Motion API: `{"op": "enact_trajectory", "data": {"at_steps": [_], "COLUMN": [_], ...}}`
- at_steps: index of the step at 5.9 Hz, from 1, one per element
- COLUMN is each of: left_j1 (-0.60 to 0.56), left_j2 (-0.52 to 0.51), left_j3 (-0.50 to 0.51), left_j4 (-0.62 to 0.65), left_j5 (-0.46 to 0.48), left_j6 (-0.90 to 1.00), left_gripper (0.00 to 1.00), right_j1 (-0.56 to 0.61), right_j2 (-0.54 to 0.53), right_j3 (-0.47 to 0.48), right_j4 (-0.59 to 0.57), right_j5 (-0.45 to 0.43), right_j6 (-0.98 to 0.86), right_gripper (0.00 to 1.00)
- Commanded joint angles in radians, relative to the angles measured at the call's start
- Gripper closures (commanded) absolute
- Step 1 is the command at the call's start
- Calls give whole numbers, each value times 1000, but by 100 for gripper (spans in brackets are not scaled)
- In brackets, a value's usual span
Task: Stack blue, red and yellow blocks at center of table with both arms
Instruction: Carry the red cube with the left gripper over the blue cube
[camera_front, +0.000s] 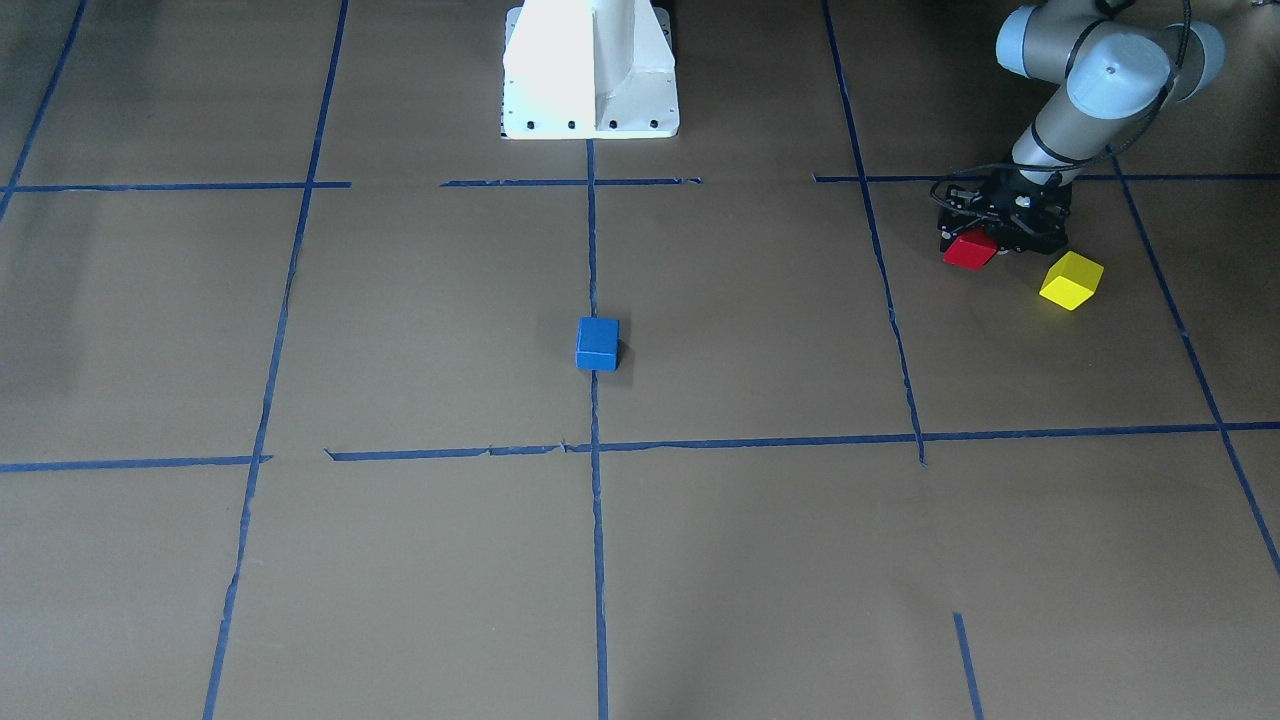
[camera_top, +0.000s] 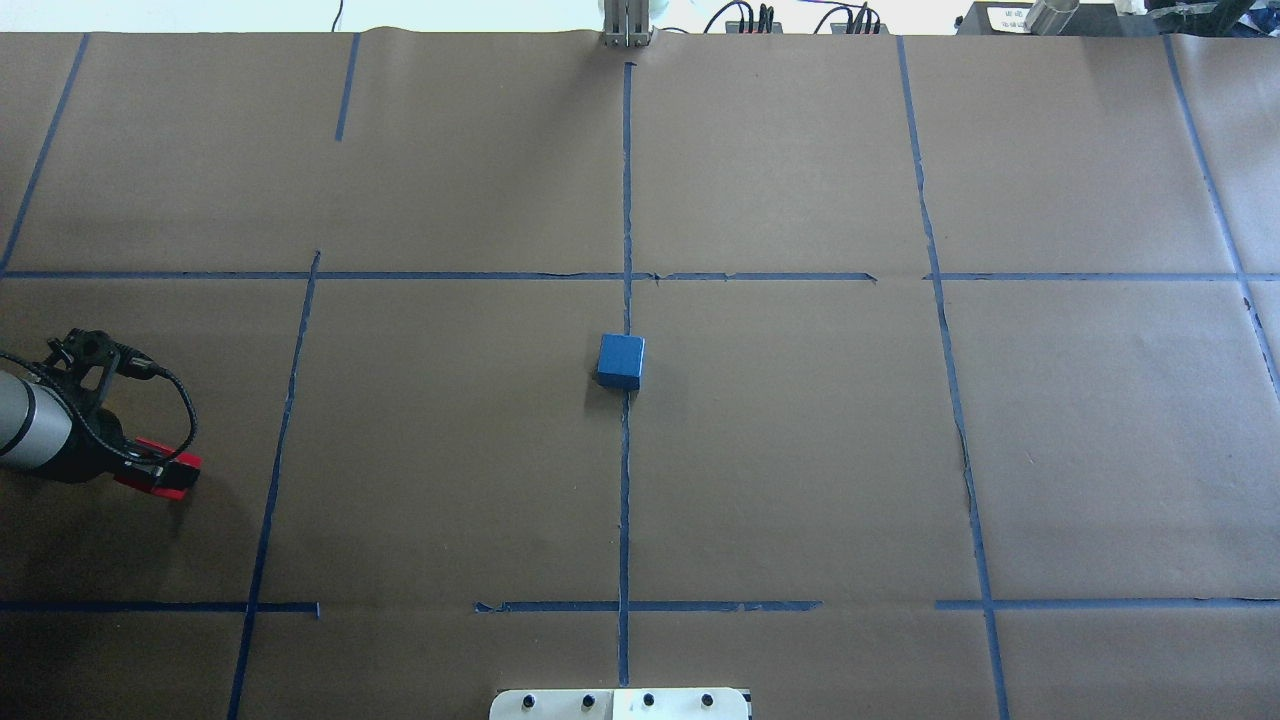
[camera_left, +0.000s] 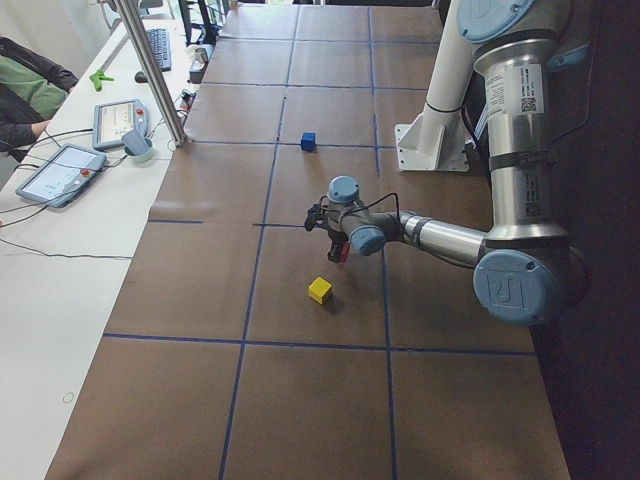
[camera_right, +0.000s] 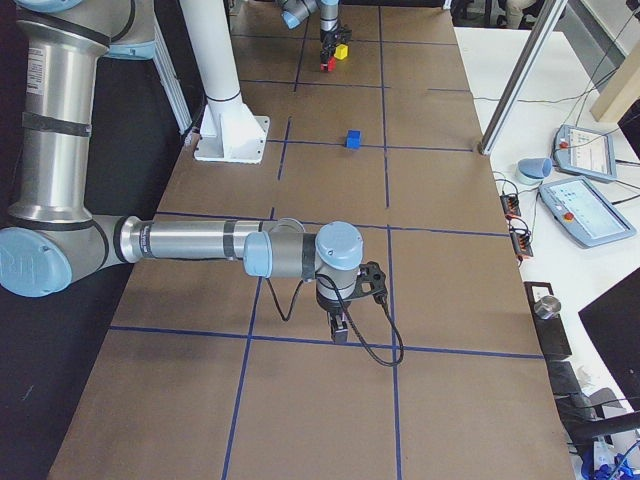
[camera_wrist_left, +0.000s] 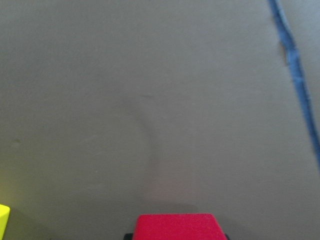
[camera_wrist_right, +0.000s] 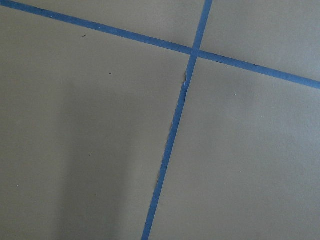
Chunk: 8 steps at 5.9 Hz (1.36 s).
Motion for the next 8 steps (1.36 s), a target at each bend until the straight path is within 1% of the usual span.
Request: {"op": "enact_trajectory", "data": {"at_steps": [1,2,3,4,5,6,7,8], "left_j1": [3,5,22,80,92,106,108,125], "left_j2": [-110,-304,-538,-703,-886,-1001,-1091,-1117], "left_j3": [-68,-67,-52,32,188,297,400,445], "left_j4": [143,374,657,743,741,732,726,713], "left_j5": [1,1,2,17,39,53,65,67], "left_j6": [-100,-103,-105,-179,-261,-263,-252,-254], "left_gripper": [95,95,95,95,95,95,95,95], "right_j1": [0,0,0,0,0,0,0,0], "right_j2": [0,0,0,0,0,0,0,0], "right_j3": [0,0,0,0,0,0,0,-2], "right_j4": [0,0,0,0,0,0,0,0], "right_j5": [0,0,0,0,0,0,0,0], "right_j6": [0,0,0,0,0,0,0,0], "right_gripper": [0,0,0,0,0,0,0,0]}}
